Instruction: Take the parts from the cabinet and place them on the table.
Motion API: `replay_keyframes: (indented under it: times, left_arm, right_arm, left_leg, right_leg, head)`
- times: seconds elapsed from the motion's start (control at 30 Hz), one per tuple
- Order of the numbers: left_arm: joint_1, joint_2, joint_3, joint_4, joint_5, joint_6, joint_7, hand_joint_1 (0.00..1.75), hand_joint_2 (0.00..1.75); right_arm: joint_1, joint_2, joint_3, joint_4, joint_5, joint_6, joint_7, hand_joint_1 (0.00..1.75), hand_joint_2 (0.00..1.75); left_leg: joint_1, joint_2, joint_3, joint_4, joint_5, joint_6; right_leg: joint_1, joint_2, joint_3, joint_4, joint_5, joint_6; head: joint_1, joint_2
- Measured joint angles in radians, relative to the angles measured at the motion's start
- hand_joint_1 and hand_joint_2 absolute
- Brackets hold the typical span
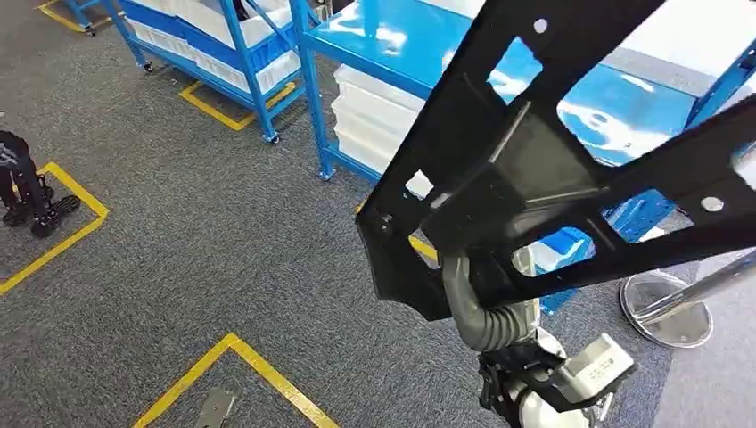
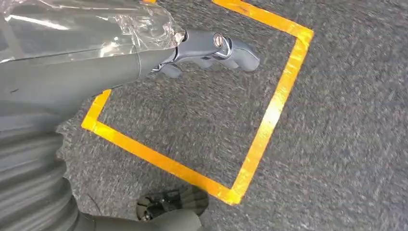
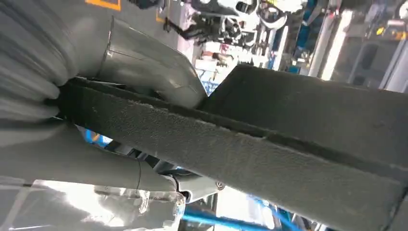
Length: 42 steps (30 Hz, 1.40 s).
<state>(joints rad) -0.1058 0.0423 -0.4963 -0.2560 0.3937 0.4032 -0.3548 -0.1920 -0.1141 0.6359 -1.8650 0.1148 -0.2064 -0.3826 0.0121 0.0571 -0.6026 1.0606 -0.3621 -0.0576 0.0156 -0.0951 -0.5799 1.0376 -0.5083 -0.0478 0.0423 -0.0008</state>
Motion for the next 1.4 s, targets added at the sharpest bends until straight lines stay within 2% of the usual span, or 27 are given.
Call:
replay_keyframes:
  times: [0.03, 0.13, 0.17, 0.2, 0.27, 0.33, 0.37, 0.43, 0.47, 0.5, 0.53, 0.63, 0.67, 0.7, 0.73, 0.8, 0.87, 0.9, 0.97, 1.0, 1.03, 1.17, 1.23, 1.27, 1.33, 1.37, 1.4]
  left_arm:
    - [0.000, 0.000, 0.002, 0.000, -0.005, 0.000, 0.000, 0.00, 1.75]
    - [0.002, 0.000, 0.018, 0.000, -0.008, 0.000, 0.002, 0.00, 1.75]
    - [0.004, 0.000, 0.019, 0.000, -0.009, 0.000, 0.003, 0.00, 1.75]
    - [0.003, 0.000, 0.020, 0.000, -0.011, 0.000, 0.003, 0.00, 1.75]
    - [0.002, 0.000, 0.026, 0.000, -0.014, 0.000, 0.003, 0.00, 1.75]
    - [0.004, 0.000, 0.029, 0.000, -0.015, 0.000, 0.003, 0.00, 1.75]
    - [0.005, 0.000, 0.033, 0.000, -0.016, 0.000, 0.003, 0.00, 1.75]
    - [0.006, 0.000, 0.039, 0.000, -0.016, 0.000, 0.003, 0.00, 1.75]
    - [0.006, 0.000, 0.040, 0.000, -0.016, 0.000, 0.003, 0.00, 1.75]
    - [0.006, 0.000, 0.041, 0.000, -0.016, -0.001, 0.003, 0.00, 1.75]
    - [0.003, 0.000, 0.043, 0.000, -0.016, -0.001, 0.003, 0.00, 1.75]
    - [0.010, 0.000, 0.048, 0.000, -0.016, -0.001, 0.002, 0.00, 1.75]
    - [0.016, 0.000, 0.051, 0.001, -0.016, 0.000, 0.001, 0.00, 1.75]
    - [0.019, -0.001, 0.051, 0.001, -0.016, 0.000, -0.002, 0.00, 1.75]
    - [0.019, -0.001, 0.052, 0.001, -0.016, 0.001, -0.008, 0.00, 1.75]
    - [0.018, -0.001, 0.059, 0.001, -0.015, 0.002, -0.014, 0.00, 1.75]
    - [0.025, -0.001, 0.074, 0.001, -0.004, 0.002, -0.008, 0.00, 1.75]
    - [0.028, -0.001, 0.078, 0.002, -0.005, 0.002, 0.010, 0.00, 1.75]
    - [0.034, -0.002, 0.087, 0.006, -0.007, 0.008, 0.041, 0.00, 1.75]
    - [0.035, -0.007, 0.091, 0.009, -0.005, 0.010, 0.042, 0.00, 1.75]
    - [0.034, -0.010, 0.093, 0.011, -0.001, 0.010, 0.041, 0.00, 1.75]
    - [0.043, -0.027, 0.108, 0.022, 0.016, 0.003, 0.029, 0.00, 1.75]
    - [0.041, -0.034, 0.116, 0.024, 0.017, 0.000, 0.029, 0.00, 1.75]
    - [0.036, -0.037, 0.121, 0.025, 0.017, 0.000, 0.028, 0.00, 1.75]
    - [0.035, -0.040, 0.125, 0.027, 0.018, -0.002, 0.028, 0.00, 1.75]
    - [0.037, -0.043, 0.125, 0.028, 0.018, -0.002, 0.028, 0.00, 1.75]
    - [0.038, -0.046, 0.127, 0.030, 0.018, -0.002, 0.028, 0.00, 1.75]
  right_arm:
    - [0.000, 0.000, 0.000, 0.000, 0.001, 0.000, 0.001, 1.75, 1.75]
    - [0.001, 0.002, 0.000, 0.000, 0.003, 0.001, 0.001, 1.75, 1.75]
    - [0.000, 0.003, 0.000, 0.000, 0.003, 0.001, 0.000, 1.75, 1.75]
    - [0.001, 0.004, 0.000, 0.000, 0.003, 0.004, -0.002, 1.75, 1.75]
    - [0.002, 0.004, 0.000, 0.000, 0.003, 0.007, -0.006, 1.75, 1.75]
    - [0.006, 0.004, 0.000, 0.002, 0.002, 0.008, -0.006, 1.75, 1.75]
    - [0.007, 0.004, 0.000, 0.003, 0.002, 0.008, -0.006, 1.75, 1.75]
    - [0.007, 0.005, 0.000, 0.003, 0.002, 0.008, -0.006, 1.75, 1.75]
    - [0.006, 0.005, 0.000, 0.003, 0.002, 0.008, -0.006, 1.75, 1.75]
    - [0.006, 0.005, 0.000, 0.003, 0.002, 0.009, -0.006, 1.75, 1.75]
    - [0.006, 0.006, 0.000, 0.004, 0.002, 0.009, -0.007, 1.75, 1.75]
    - [0.006, 0.008, 0.000, 0.005, 0.002, 0.009, -0.006, 1.75, 1.75]
    - [0.002, 0.010, 0.000, 0.005, 0.002, 0.009, -0.006, 1.75, 1.75]
    - [0.000, 0.015, 0.000, 0.006, 0.002, 0.011, -0.005, 1.75, 1.75]
    - [-0.002, 0.017, 0.000, 0.006, 0.003, 0.011, -0.006, 1.75, 1.75]
    - [0.000, 0.018, 0.000, 0.007, 0.002, 0.011, -0.006, 1.75, 1.75]
    - [0.000, 0.018, 0.000, 0.007, 0.002, 0.009, -0.007, 1.75, 1.75]
    - [0.000, 0.018, 0.000, 0.007, 0.003, 0.008, -0.008, 1.75, 1.75]
    - [-0.001, 0.019, 0.000, 0.007, 0.003, 0.008, -0.011, 1.75, 1.75]
    - [-0.003, 0.022, 0.000, 0.007, 0.003, 0.008, -0.011, 1.75, 1.75]
    - [-0.006, 0.024, 0.000, 0.007, 0.002, 0.008, -0.012, 1.75, 1.75]
    - [-0.022, 0.029, 0.000, 0.008, -0.009, 0.015, -0.016, 1.75, 1.75]
    - [-0.030, 0.030, 0.000, 0.010, -0.013, 0.016, -0.020, 1.75, 1.75]
    - [-0.030, 0.030, 0.000, 0.011, -0.018, 0.016, -0.023, 1.75, 1.75]
    - [-0.030, 0.030, 0.000, 0.018, -0.022, 0.018, -0.024, 1.75, 1.75]
    - [-0.030, 0.031, 0.000, 0.020, -0.022, 0.018, -0.024, 1.75, 1.75]
    - [-0.030, 0.031, 0.000, 0.023, -0.024, 0.018, -0.024, 1.75, 1.75]
  left_leg:
    - [0.001, -0.015, -0.002, -0.004, 0.005, 0.016]
    - [0.002, -0.040, -0.009, -0.011, 0.015, 0.035]
    - [0.007, -0.046, -0.007, -0.015, 0.020, 0.042]
    - [0.009, -0.054, -0.010, -0.018, 0.024, 0.049]
    - [0.008, -0.072, -0.017, -0.018, 0.030, 0.054]
    - [0.008, -0.093, -0.024, -0.017, 0.035, 0.053]
    - [0.009, -0.108, -0.026, -0.017, 0.038, 0.050]
    - [0.011, -0.136, -0.026, -0.016, 0.042, 0.045]
    - [0.013, -0.148, -0.027, -0.016, 0.044, 0.042]
    - [0.015, -0.157, -0.033, -0.018, 0.048, 0.035]
    - [0.015, -0.173, -0.041, -0.015, 0.054, 0.026]
    - [0.023, -0.206, -0.048, -0.030, 0.070, 0.002]
    - [0.023, -0.192, -0.052, -0.022, 0.066, -0.002]
    - [0.015, -0.126, -0.062, 0.004, 0.042, -0.003]
    - [0.014, -0.088, -0.087, 0.065, -0.003, -0.003]
    - [0.013, -0.070, -0.143, 0.213, -0.079, -0.005]
    - [0.013, -0.067, -0.160, 0.283, -0.097, -0.006]
    - [0.013, -0.066, -0.136, 0.253, -0.080, -0.005]
    - [0.010, -0.046, -0.031, 0.081, -0.006, 0.001]
    - [0.005, 0.002, 0.014, -0.005, 0.010, 0.008]
    - [-0.007, 0.026, 0.014, -0.023, 0.003, 0.016]
    - [-0.003, -0.025, 0.001, -0.029, 0.017, 0.038]
    - [0.004, -0.042, -0.001, -0.032, 0.024, 0.047]
    - [0.005, -0.055, -0.003, -0.032, 0.027, 0.052]
    - [0.004, -0.080, -0.007, -0.032, 0.028, 0.054]
    - [0.004, -0.093, -0.007, -0.031, 0.029, 0.054]
    - [0.004, -0.107, -0.006, -0.031, 0.029, 0.053]
  right_leg:
    - [-0.001, -0.005, -0.001, 0.003, 0.000, 0.002]
    - [-0.003, -0.026, -0.001, 0.005, 0.001, 0.014]
    - [-0.010, 0.005, -0.004, 0.016, -0.013, 0.022]
    - [-0.013, 0.057, -0.020, 0.057, -0.049, 0.027]
    - [-0.020, 0.087, -0.087, 0.213, -0.133, 0.034]
    - [-0.022, 0.089, -0.133, 0.320, -0.165, 0.036]
    - [-0.024, 0.089, -0.126, 0.307, -0.145, 0.036]
    - [-0.027, 0.100, -0.043, 0.147, -0.054, 0.031]
    - [-0.030, 0.129, 0.005, 0.050, -0.011, 0.028]
    - [-0.035, 0.194, 0.025, 0.008, -0.023, 0.025]
    - [-0.032, 0.196, 0.022, -0.006, -0.018, 0.025]
    - [-0.022, 0.164, 0.020, -0.005, -0.011, 0.017]
    - [-0.034, 0.143, 0.023, -0.025, 0.002, 0.003]
    - [-0.029, 0.129, 0.024, -0.028, 0.006, -0.002]
    - [-0.026, 0.112, 0.023, -0.029, 0.006, -0.009]
    - [-0.019, 0.079, 0.022, -0.027, 0.005, -0.011]
    - [-0.016, 0.048, 0.018, -0.025, 0.005, -0.012]
    - [-0.016, 0.036, 0.016, -0.024, 0.005, -0.011]
    - [-0.015, 0.012, 0.017, -0.019, 0.002, -0.010]
    - [-0.013, 0.002, 0.017, -0.016, 0.000, -0.005]
    - [-0.004, -0.006, 0.014, -0.009, -0.005, 0.001]
    - [-0.005, -0.040, 0.013, -0.009, -0.005, 0.014]
    - [-0.015, 0.043, -0.003, 0.032, -0.044, 0.027]
    - [-0.019, 0.074, -0.043, 0.122, -0.095, 0.031]
    - [-0.022, 0.087, -0.118, 0.278, -0.155, 0.036]
    - [-0.023, 0.088, -0.135, 0.310, -0.152, 0.037]
    - [-0.023, 0.089, -0.127, 0.287, -0.122, 0.037]
  head:
    - [0.000, 0.000]
    - [0.003, 0.000]
    - [0.001, 0.000]
    - [0.005, 0.000]
    - [0.023, 0.000]
    - [0.029, 0.000]
    - [0.032, 0.000]
    - [0.041, 0.000]
    - [0.046, 0.000]
    - [0.049, 0.000]
    - [0.045, 0.000]
    - [0.048, 0.000]
    - [0.047, 0.000]
    - [0.039, 0.000]
    - [0.023, 0.000]
    - [0.017, 0.000]
    - [0.010, 0.000]
    - [0.006, 0.000]
    - [-0.002, 0.000]
    - [-0.006, 0.000]
    - [-0.014, 0.000]
    - [-0.004, 0.000]
    - [-0.002, 0.000]
    - [0.009, 0.000]
    - [0.024, 0.000]
    - [0.028, 0.000]
    - [0.032, 0.000]
